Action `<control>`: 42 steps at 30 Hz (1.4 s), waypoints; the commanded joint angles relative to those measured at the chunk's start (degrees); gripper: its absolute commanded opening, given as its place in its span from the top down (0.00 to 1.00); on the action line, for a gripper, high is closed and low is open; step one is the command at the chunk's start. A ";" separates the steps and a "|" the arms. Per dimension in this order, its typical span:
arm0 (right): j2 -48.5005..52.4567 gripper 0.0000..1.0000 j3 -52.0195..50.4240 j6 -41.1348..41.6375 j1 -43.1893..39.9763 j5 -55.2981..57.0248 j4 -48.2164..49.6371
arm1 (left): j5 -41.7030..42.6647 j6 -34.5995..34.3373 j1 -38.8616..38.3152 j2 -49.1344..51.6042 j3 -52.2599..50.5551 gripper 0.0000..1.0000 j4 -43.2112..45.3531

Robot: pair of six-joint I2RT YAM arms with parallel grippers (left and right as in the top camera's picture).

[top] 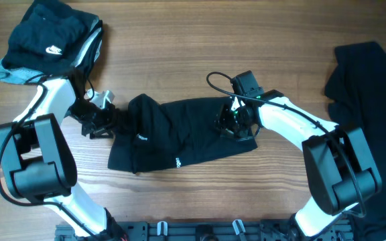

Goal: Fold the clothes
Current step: 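Fold the left end rightward onto the stack with the left gripper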

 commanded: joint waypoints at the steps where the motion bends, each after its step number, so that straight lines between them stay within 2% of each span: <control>1: 0.46 0.56 -0.87 -1.25 0.04 1.38 -0.31 | 4.87 5.70 0.00 -0.94 0.57 0.37 -2.29; 5: 0.46 0.56 -0.87 -1.75 0.04 1.38 -0.39 | 2.27 5.49 3.41 -0.94 -0.31 0.16 -0.90; 7: 0.46 0.55 -0.87 -1.70 0.04 1.38 0.02 | 5.42 7.08 3.98 -0.94 -3.98 0.09 4.94; 9: 0.46 0.55 -0.87 -2.38 0.04 1.38 0.09 | 11.23 13.38 2.43 -0.94 -8.48 0.10 10.64; 12: 0.46 0.55 -0.85 -2.75 0.04 1.36 -0.07 | 11.30 15.23 -0.35 -0.94 -13.35 0.13 17.09; 16: 0.46 0.55 -0.85 -2.73 0.04 1.36 -0.04 | 13.88 16.22 -4.68 -0.92 -17.75 0.21 16.70; 17: 0.46 0.55 -0.85 -2.73 0.04 1.36 -0.02 | 13.90 16.22 -5.79 -0.94 -18.08 0.29 16.87; 18: 0.46 0.55 -0.85 -2.73 0.04 1.36 0.02 | 13.84 16.22 -6.82 -0.94 -18.10 0.33 17.09; 20: 0.46 0.55 -0.87 -2.69 0.04 1.36 0.15 | 13.81 16.22 -7.32 -0.94 -18.10 0.52 17.38; 21: 0.46 0.55 -0.87 -2.71 0.04 1.36 0.13 | 13.40 16.20 -7.34 -0.94 -18.10 0.67 17.33; 22: 0.46 0.55 -0.85 -2.73 0.04 1.36 0.11 | 13.22 16.13 -7.32 -0.94 -18.08 0.89 17.03; 23: 0.46 0.56 -0.85 -2.75 0.04 1.38 0.09 | 13.25 15.54 -7.21 -0.94 -18.08 0.96 16.72; 26: -0.85 0.56 0.52 -4.26 -0.13 3.87 -1.81 | 13.22 11.19 -4.31 -1.33 -14.45 0.96 12.72; 30: -7.52 0.54 4.52 -7.17 -0.28 10.47 -6.91 | 10.34 9.55 1.40 -4.61 -2.05 0.96 0.83; 32: -10.27 0.53 4.50 -7.13 -0.28 10.47 -7.13 | 6.12 7.98 1.66 -6.97 2.49 0.96 -2.67; 35: -10.71 0.51 4.50 -7.19 -1.22 10.49 -7.43 | 5.66 6.23 1.55 -10.10 8.83 0.96 -6.60; 37: -10.71 0.51 4.50 -7.10 -3.06 10.45 -7.54 | 5.68 3.19 0.37 -12.33 11.08 0.96 -7.02; 40: -10.71 0.51 4.50 -7.23 -5.97 10.43 -8.00 | 5.57 -1.07 -5.35 -12.72 11.06 0.96 -6.43; 42: -10.71 0.51 4.50 -7.26 -8.20 10.43 -9.31 | 1.84 -8.46 -12.92 -12.72 11.06 0.96 -3.32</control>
